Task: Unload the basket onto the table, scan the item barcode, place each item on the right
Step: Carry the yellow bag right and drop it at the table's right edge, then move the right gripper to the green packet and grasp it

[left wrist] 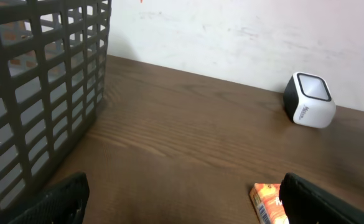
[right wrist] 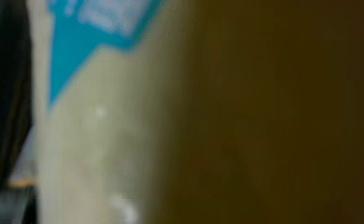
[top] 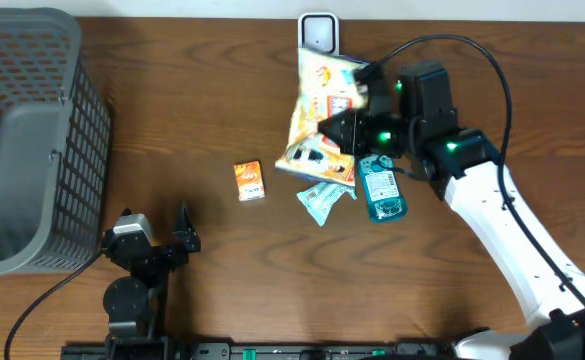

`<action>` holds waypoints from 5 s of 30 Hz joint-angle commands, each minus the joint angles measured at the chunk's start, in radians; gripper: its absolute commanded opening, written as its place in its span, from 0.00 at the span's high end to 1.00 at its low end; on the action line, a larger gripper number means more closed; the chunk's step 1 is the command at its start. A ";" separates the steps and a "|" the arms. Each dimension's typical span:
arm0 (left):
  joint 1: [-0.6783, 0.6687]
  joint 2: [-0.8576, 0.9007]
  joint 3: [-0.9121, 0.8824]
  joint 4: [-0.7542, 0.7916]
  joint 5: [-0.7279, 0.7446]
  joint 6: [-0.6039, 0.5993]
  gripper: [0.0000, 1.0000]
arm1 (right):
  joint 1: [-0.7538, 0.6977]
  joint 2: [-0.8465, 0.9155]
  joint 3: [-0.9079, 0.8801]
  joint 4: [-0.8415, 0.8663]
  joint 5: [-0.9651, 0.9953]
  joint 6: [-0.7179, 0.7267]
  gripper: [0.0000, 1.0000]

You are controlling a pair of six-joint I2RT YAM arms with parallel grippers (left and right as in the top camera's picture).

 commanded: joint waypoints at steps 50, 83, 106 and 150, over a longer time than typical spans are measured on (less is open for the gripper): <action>0.002 -0.001 -0.027 -0.021 -0.006 -0.009 0.02 | -0.251 0.634 0.768 -0.287 -0.278 0.220 0.99; 0.002 -0.001 -0.027 -0.021 -0.006 -0.009 0.02 | -0.966 0.559 0.564 -0.805 0.285 0.137 0.10; 0.002 -0.001 -0.027 -0.021 -0.006 -0.009 0.02 | -0.417 0.084 0.563 -0.918 0.266 0.006 0.09; 0.002 -0.001 -0.027 -0.021 -0.006 -0.009 0.02 | 0.146 0.201 -0.144 -0.235 0.324 0.597 0.35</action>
